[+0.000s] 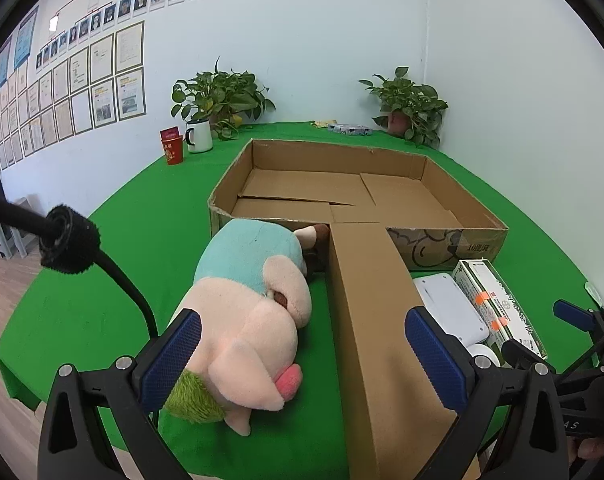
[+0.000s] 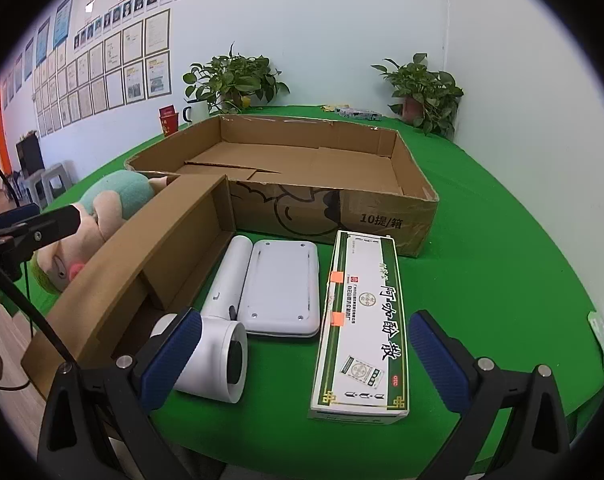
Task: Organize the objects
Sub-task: 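Reach the right gripper toward the plush pig beside the cardboard tray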
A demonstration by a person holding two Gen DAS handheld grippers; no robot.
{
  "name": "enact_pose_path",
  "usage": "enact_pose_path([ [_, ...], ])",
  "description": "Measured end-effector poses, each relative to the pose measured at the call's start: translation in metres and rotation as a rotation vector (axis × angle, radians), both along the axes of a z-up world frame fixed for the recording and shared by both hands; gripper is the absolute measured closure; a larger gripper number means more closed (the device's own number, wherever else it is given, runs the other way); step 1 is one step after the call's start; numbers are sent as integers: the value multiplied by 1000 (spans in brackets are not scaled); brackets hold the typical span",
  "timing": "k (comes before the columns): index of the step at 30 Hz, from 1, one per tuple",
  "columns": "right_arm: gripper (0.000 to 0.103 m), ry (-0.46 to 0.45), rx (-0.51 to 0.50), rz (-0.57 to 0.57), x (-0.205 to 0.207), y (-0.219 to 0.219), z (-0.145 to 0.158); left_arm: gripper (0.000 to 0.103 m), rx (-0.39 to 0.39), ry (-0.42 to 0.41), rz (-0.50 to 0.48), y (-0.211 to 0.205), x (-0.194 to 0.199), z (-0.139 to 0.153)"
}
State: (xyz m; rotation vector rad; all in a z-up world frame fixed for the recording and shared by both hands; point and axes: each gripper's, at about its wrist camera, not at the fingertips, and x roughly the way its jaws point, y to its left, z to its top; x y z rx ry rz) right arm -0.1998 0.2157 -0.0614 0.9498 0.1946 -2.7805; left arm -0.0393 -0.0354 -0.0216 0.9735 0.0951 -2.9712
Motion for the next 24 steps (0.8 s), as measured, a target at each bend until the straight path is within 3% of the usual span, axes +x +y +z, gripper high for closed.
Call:
enact_pose_path([
  [10,0,-24,21,14,-4,-5,-3,1,19,-7,28,-10,1,-3],
  [15,0,6,21,64,2,-6,6,1,32,-19,52,-21,-3,-3],
  [17,0,51,22,126,10,-12,17,1,-16,5,55,-30,-1,2],
  [20,0,135,-52,300,30,-23,45,0,-86,56,97,-54,3,14],
  [24,0,118,-204,524,40,-49,69,0,-20,27,126,-95,1,18],
])
